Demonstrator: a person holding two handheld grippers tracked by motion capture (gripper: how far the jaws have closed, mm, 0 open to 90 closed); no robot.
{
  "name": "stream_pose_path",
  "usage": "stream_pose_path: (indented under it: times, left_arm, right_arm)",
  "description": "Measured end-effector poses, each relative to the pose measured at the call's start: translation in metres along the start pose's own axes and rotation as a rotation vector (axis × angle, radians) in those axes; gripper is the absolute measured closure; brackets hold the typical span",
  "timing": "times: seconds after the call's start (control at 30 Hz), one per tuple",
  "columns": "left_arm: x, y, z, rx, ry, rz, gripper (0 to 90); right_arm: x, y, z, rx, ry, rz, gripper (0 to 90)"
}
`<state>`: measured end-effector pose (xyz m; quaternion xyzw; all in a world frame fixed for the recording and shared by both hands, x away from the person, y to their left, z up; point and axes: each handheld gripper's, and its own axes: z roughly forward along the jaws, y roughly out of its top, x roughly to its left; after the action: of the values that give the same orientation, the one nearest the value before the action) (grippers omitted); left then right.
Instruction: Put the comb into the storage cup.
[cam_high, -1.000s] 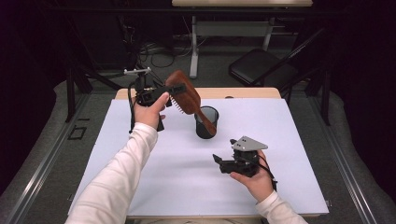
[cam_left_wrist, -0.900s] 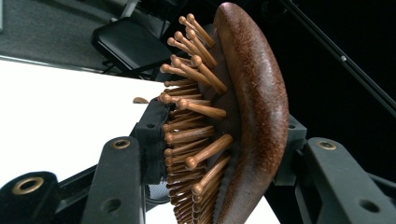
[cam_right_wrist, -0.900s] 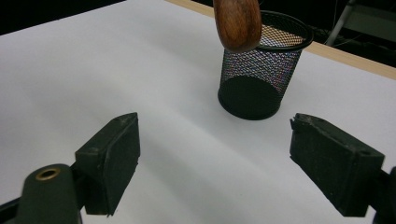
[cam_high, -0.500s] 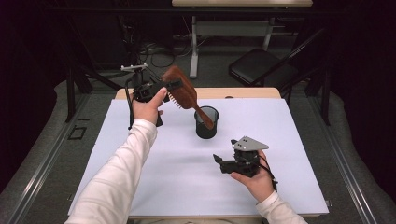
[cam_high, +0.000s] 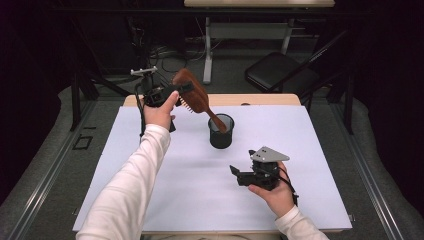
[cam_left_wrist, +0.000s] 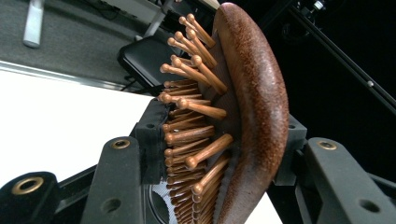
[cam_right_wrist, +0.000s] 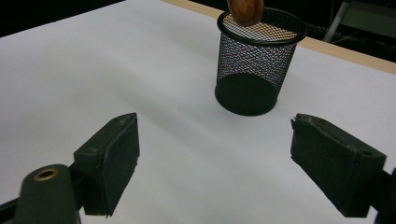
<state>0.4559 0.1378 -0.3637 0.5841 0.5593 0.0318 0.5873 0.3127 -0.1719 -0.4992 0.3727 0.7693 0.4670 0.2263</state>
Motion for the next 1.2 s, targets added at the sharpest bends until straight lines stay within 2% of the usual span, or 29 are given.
stream_pose_path:
  times: [0.33,0.8,1.0,1.2]
  left_arm:
    - [0.003,0.001,0.011,-0.017,0.028,0.001,50.5]
    - [0.002,-0.003,0.021,-0.027,0.060,0.040,50.5]
    - [0.001,-0.004,0.024,-0.030,0.064,0.036,50.5]
    - [0.000,-0.005,0.025,-0.027,0.063,0.050,50.5]
  right_arm:
    - [-0.002,0.000,0.000,-0.002,-0.004,0.007,15.7]
    - [-0.003,-0.001,0.001,-0.001,0.001,0.013,15.8]
    - [-0.003,-0.001,0.001,0.003,-0.001,0.015,15.9]
    - [-0.002,-0.001,0.001,0.005,-0.001,0.016,16.0]
